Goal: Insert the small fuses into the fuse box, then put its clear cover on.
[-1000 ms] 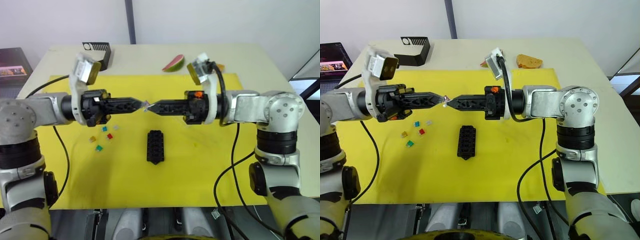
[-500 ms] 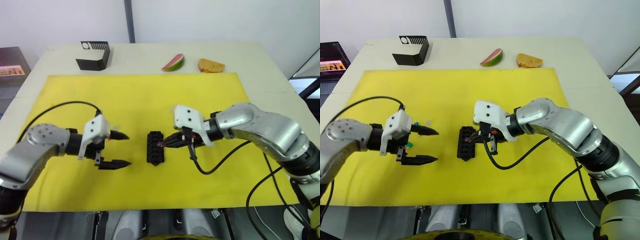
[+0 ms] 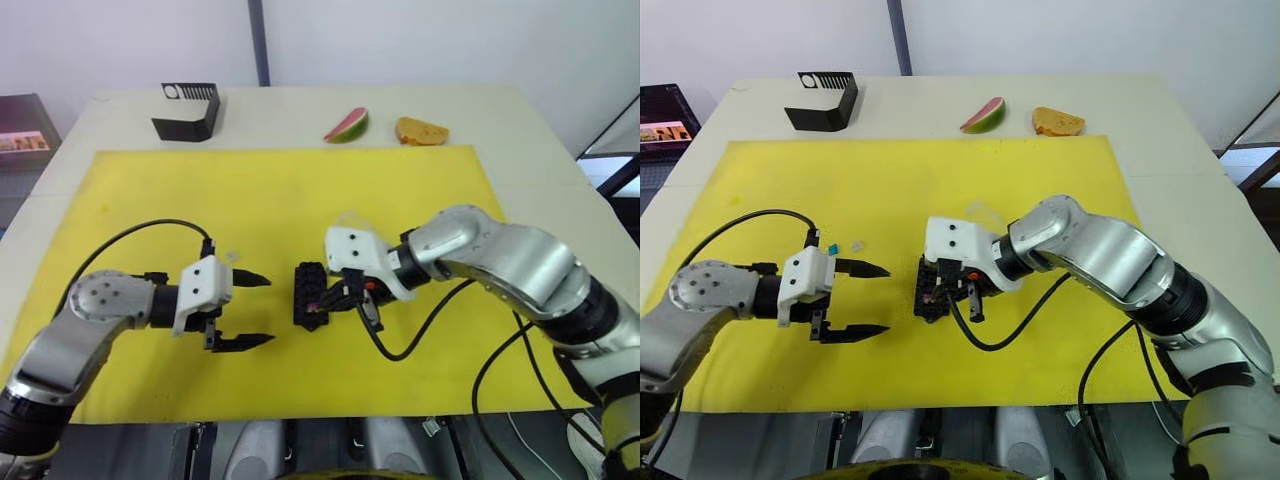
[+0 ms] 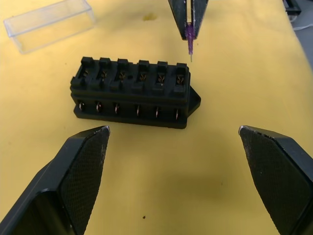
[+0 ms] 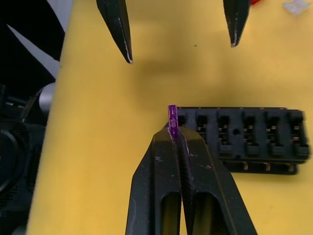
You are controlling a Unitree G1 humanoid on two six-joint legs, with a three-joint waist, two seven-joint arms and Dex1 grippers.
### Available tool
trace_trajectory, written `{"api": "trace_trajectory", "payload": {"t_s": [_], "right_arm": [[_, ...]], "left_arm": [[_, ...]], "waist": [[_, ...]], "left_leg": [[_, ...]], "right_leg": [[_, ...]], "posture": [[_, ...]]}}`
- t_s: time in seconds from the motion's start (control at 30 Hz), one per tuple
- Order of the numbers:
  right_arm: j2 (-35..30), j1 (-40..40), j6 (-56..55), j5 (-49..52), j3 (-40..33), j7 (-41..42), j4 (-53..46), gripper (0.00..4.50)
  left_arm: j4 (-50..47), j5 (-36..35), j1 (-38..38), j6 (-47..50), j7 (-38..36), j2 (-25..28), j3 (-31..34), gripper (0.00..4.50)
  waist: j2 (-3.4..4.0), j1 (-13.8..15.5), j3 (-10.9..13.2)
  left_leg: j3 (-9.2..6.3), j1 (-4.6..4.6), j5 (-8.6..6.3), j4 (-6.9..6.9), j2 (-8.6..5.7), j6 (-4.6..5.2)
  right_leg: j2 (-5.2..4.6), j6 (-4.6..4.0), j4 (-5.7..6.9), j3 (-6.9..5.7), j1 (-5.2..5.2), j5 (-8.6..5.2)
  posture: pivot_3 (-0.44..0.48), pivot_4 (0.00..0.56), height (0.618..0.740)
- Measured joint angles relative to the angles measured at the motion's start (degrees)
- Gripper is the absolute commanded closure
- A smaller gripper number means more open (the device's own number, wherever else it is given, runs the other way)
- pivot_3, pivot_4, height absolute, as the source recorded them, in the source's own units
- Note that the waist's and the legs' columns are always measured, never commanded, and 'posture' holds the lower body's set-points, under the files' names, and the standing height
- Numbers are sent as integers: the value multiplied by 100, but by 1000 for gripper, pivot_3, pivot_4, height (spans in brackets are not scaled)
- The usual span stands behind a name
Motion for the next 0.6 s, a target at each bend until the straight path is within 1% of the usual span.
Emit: {"api": "trace_trajectory", "payload": {"t_s": [0.23, 0.6], "right_arm": [[292, -23, 184, -180, 80, -56, 92, 4500], [336, -21, 159, -500, 117, -50, 230, 4500]], "left_arm": [[-90, 86, -3, 15, 142, -83, -151, 56], [-89, 176, -49, 75, 191, -99, -224, 56]], "waist": [[0, 0, 0], [0, -1, 0]], "left_leg": [[0, 1, 0, 2, -1, -1], [0, 2, 1, 2, -1, -1]], "right_leg": [[0, 0, 2, -1, 1, 0], [1, 1, 5, -2, 0, 1]], "posture": [[0, 150, 740], [0, 150, 740]]}}
